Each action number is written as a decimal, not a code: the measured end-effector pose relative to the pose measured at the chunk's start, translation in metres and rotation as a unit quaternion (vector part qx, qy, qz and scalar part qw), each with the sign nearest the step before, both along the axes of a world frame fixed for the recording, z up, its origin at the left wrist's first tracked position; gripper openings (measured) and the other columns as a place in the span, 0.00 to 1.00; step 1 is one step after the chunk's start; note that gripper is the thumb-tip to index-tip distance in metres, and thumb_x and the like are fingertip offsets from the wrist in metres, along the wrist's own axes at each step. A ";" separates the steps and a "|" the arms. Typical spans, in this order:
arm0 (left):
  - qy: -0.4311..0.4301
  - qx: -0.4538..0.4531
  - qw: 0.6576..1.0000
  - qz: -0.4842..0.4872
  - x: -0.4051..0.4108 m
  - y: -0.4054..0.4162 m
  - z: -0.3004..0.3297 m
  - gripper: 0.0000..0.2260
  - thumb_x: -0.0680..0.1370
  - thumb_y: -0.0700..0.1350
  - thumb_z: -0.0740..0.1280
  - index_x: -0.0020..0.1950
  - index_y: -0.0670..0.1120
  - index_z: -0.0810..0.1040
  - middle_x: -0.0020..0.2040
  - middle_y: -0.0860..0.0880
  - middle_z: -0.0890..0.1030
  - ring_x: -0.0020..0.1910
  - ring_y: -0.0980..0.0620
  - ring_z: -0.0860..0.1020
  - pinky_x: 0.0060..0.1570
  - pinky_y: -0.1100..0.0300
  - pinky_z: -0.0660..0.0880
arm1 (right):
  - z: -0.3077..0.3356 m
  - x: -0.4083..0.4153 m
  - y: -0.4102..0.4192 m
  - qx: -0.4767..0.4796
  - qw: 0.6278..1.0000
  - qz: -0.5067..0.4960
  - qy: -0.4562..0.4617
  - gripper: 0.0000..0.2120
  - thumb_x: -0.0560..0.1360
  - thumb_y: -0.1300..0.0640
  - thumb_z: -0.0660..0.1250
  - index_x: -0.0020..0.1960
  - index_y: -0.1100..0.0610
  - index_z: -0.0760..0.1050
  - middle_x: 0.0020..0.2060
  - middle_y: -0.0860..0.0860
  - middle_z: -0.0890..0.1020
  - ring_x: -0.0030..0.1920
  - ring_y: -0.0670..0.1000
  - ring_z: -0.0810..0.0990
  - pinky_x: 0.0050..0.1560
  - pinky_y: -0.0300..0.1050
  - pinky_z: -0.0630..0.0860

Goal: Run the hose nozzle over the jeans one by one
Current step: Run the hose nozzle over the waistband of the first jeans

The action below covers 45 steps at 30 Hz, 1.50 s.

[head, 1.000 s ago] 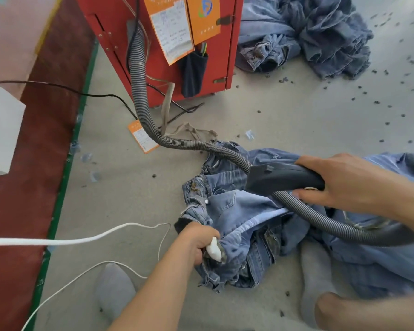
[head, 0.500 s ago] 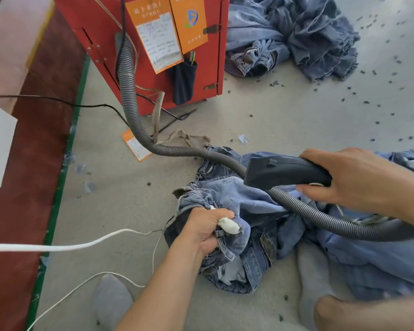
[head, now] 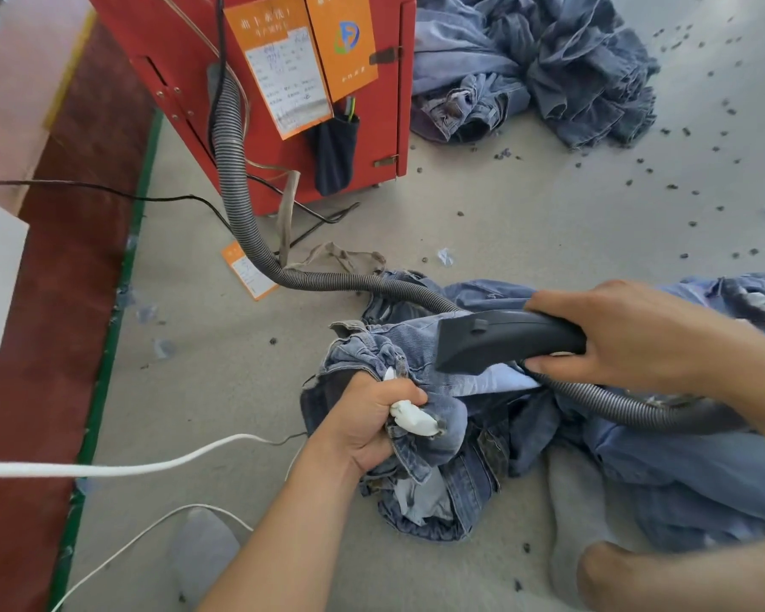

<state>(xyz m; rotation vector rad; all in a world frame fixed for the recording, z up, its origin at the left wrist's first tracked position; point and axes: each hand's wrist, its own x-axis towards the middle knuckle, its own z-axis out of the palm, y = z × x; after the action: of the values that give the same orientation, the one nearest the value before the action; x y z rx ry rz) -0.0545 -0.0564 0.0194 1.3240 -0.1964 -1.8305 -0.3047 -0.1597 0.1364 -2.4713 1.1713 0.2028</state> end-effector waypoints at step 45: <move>0.180 -0.068 0.960 0.205 0.060 0.016 0.059 0.33 0.80 0.56 0.52 0.71 0.32 0.72 0.67 0.30 0.78 0.64 0.35 0.79 0.61 0.45 0.74 | 0.025 0.036 0.023 0.050 0.965 -0.142 -0.213 0.31 0.73 0.41 0.70 0.66 0.22 0.55 0.40 0.49 0.82 0.31 0.44 0.80 0.36 0.44 0.73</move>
<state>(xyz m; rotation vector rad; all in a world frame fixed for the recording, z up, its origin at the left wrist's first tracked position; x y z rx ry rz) 0.0060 -0.0406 0.0779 0.8408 0.1378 -1.6291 -0.2692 -0.1364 0.1615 -2.0845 1.2625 -0.3267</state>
